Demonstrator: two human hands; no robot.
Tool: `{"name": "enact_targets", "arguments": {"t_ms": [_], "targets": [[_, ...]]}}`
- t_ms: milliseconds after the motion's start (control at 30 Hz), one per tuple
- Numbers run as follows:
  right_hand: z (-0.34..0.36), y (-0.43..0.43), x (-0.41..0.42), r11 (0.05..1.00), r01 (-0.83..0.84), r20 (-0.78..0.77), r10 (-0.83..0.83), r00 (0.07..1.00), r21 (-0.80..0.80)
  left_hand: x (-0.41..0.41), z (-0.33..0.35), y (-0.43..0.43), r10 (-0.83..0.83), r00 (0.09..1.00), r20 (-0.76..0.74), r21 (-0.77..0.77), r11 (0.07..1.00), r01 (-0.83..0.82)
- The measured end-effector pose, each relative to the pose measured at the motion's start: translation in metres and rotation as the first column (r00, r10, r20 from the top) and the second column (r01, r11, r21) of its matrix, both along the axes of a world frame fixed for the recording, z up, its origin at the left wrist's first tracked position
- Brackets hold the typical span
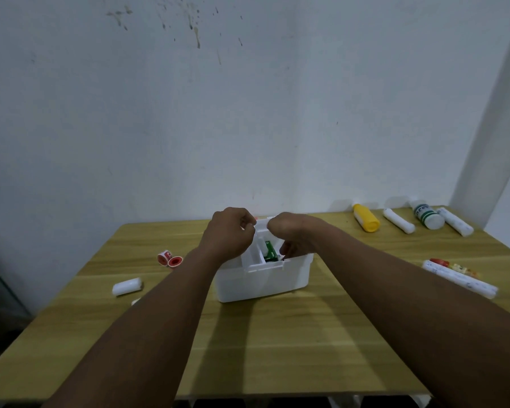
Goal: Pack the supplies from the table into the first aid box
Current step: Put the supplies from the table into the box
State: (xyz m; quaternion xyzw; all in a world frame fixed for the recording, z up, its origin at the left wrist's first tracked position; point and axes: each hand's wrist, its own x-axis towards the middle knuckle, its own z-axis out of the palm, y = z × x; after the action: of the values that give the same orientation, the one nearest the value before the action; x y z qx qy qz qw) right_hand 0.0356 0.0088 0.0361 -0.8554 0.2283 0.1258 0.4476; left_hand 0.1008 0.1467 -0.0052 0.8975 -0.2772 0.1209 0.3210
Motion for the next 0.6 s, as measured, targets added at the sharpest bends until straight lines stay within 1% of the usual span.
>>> {"name": "enact_targets", "arguments": {"t_ms": [100, 233, 367, 500, 600], "targets": [[0.007, -0.015, -0.004, 0.999, 0.036, 0.053, -0.038, 0.998, 0.035, -0.001, 0.003, -0.008, -0.007, 1.000, -0.002, 0.006, 1.000, 0.007], [0.019, -0.047, -0.014, 0.996, 0.083, 0.191, -0.089, 0.978, 0.037, -0.005, 0.007, -0.025, -0.032, 0.999, -0.027, -0.006, 0.999, 0.032], [0.025, -0.086, -0.034, 0.988, 0.151, 0.277, -0.138, 0.951, -0.024, -0.015, 0.017, -0.053, -0.091, 0.994, -0.054, -0.022, 0.996, 0.090], [0.027, -0.129, -0.056, 0.967, 0.230, 0.297, -0.190, 0.936, -0.106, -0.024, 0.026, -0.091, -0.164, 0.984, -0.070, -0.027, 0.986, 0.162], [0.027, -0.163, -0.068, 0.934, 0.303, 0.308, -0.237, 0.921, -0.188, -0.029, 0.030, -0.124, -0.206, 0.975, -0.086, -0.011, 0.979, 0.206]]}}
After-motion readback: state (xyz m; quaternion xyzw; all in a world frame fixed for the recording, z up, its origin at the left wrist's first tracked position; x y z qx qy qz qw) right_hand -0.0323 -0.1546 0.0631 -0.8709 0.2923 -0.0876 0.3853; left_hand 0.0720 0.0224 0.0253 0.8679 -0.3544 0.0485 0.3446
